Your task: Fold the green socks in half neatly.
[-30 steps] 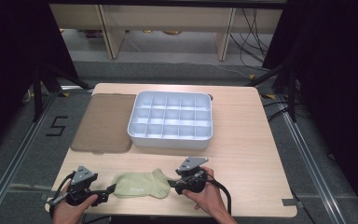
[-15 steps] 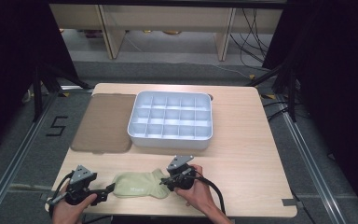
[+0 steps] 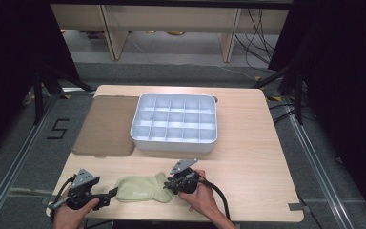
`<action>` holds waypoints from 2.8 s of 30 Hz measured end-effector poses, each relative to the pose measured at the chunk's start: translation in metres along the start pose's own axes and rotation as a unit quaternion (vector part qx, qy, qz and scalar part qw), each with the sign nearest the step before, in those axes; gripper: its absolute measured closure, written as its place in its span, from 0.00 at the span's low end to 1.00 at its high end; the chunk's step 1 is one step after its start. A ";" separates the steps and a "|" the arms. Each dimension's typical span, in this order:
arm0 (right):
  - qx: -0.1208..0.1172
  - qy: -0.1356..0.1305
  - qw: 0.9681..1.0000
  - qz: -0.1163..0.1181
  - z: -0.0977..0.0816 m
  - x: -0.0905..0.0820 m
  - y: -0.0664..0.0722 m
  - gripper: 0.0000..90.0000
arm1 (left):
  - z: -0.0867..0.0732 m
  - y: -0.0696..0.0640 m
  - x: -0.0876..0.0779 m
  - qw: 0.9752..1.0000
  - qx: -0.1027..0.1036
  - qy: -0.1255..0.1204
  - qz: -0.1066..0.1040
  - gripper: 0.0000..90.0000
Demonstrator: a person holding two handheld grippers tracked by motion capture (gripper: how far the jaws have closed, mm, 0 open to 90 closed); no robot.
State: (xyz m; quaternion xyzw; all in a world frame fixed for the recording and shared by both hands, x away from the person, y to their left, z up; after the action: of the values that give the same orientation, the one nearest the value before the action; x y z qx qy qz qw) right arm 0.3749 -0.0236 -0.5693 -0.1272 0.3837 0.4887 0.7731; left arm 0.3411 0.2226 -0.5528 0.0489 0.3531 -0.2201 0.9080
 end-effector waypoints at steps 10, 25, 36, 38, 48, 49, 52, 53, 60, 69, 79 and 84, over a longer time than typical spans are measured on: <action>-0.048 -0.004 0.999 -0.002 0.008 -0.009 0.008 0.90 | 0.000 0.002 -0.001 1.000 0.003 -0.001 0.000 0.18; -0.062 -0.004 0.998 0.020 0.010 -0.043 0.007 0.91 | 0.003 -0.001 -0.001 1.000 -0.013 -0.015 0.003 0.18; -0.043 0.017 0.999 0.008 -0.022 -0.080 -0.021 0.91 | 0.004 -0.013 -0.001 0.999 -0.020 -0.021 -0.026 0.18; -0.043 0.018 0.999 0.011 -0.030 -0.087 -0.028 0.91 | 0.006 -0.020 0.001 0.999 -0.023 -0.023 -0.042 0.18; -0.043 0.030 0.999 -0.002 -0.047 -0.094 -0.047 0.91 | 0.006 -0.040 0.007 0.997 -0.010 -0.017 -0.069 0.21; -0.046 0.031 0.998 -0.003 -0.048 -0.093 -0.048 0.91 | 0.006 -0.043 0.008 0.997 0.002 -0.009 -0.080 0.22; -0.040 0.029 0.999 -0.004 -0.050 -0.089 -0.050 0.90 | 0.010 -0.055 0.013 0.996 -0.003 -0.014 -0.090 0.26; -0.040 0.029 0.999 -0.004 -0.050 -0.089 -0.050 0.90 | 0.010 -0.055 0.013 0.996 -0.003 -0.014 -0.090 0.27; -0.037 0.037 0.999 -0.002 -0.053 -0.089 -0.052 0.90 | 0.018 -0.074 0.022 0.994 0.015 -0.012 -0.108 0.34; -0.026 0.034 0.999 -0.007 -0.055 -0.087 -0.056 0.85 | 0.027 -0.095 0.041 0.990 0.052 0.004 -0.130 0.45; -0.016 0.041 0.999 -0.015 -0.058 -0.087 -0.057 0.70 | 0.036 -0.112 0.056 0.987 0.078 0.026 -0.140 0.52; -0.009 0.013 1.000 -0.021 -0.052 -0.091 -0.059 0.61 | 0.035 -0.116 0.063 0.988 0.079 0.037 -0.130 0.57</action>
State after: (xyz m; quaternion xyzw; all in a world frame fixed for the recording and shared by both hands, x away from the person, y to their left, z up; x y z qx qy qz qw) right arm 0.3801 -0.1425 -0.5495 -0.1490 0.3868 0.4738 0.7770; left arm 0.3534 0.0875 -0.5606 0.0821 0.3709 -0.3620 0.8512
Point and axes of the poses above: each handheld gripper's, and its own axes: x roughly forward along the jaws, z roughly out of its top, y roughly to its left, the point moved 8 cm from there along x, roughly forward along the jaws, and after that the axes turned 4 degrees about z, right-handed, at the moved point
